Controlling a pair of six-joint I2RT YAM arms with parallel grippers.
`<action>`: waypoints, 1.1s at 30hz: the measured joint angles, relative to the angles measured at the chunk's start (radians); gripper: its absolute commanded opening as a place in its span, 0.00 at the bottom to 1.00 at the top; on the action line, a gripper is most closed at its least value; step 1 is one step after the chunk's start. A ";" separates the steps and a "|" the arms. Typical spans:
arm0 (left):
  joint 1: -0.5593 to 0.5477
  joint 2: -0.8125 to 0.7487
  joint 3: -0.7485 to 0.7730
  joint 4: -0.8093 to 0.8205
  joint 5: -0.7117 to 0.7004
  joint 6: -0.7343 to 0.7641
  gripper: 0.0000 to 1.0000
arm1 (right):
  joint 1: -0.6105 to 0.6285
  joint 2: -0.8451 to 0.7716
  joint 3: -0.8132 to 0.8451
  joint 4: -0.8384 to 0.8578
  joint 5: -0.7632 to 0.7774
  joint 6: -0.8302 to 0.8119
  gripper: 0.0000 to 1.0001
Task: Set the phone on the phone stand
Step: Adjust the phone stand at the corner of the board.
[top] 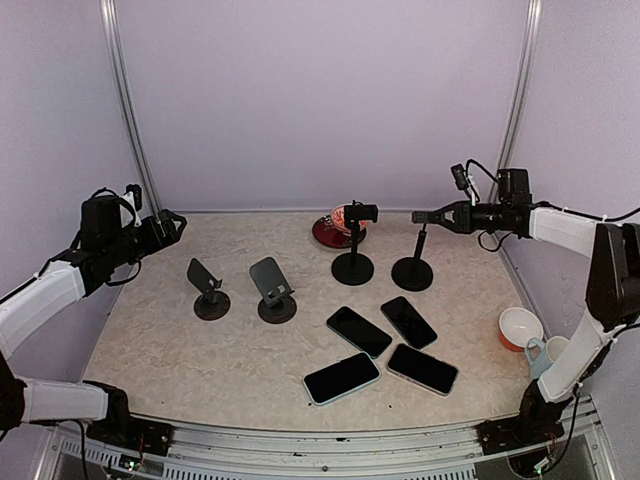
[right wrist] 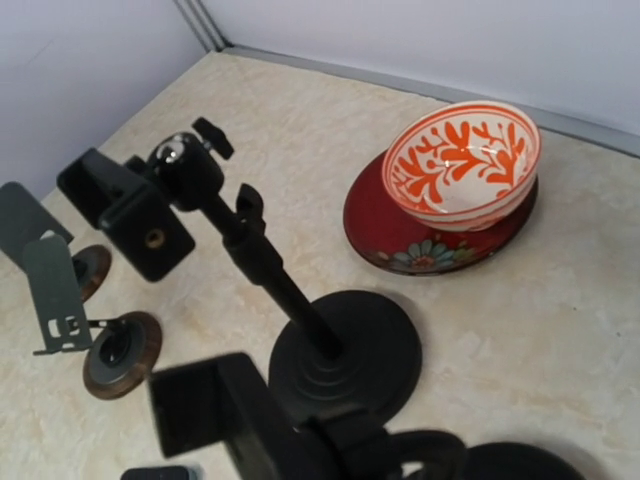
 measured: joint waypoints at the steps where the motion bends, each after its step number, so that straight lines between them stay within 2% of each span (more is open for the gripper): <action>1: 0.000 0.000 0.000 0.000 0.000 0.000 0.99 | -0.007 0.010 0.011 -0.010 -0.017 -0.012 0.26; 3: 0.000 0.002 0.000 0.000 0.000 0.000 0.99 | -0.014 0.023 0.028 -0.029 -0.041 -0.032 0.34; 7: 0.000 0.003 0.000 0.000 0.000 0.000 0.99 | -0.016 0.036 0.050 -0.044 -0.063 -0.069 0.61; 11: 0.000 0.003 0.000 0.000 0.000 0.000 0.99 | -0.017 0.035 0.053 -0.050 -0.056 -0.081 0.76; 15: 0.000 0.004 0.000 0.000 0.000 0.000 0.99 | -0.016 0.006 0.047 -0.053 -0.002 -0.071 0.81; 21: 0.000 0.004 0.000 0.000 0.000 -0.001 0.99 | 0.012 -0.141 0.028 -0.082 0.185 -0.038 0.87; 27: 0.000 0.004 0.000 0.000 0.000 0.000 0.99 | 0.119 -0.318 -0.026 -0.142 0.371 -0.020 0.91; 33: 0.000 0.003 0.000 0.000 -0.002 0.000 0.99 | 0.240 -0.390 -0.110 -0.217 0.500 0.008 0.95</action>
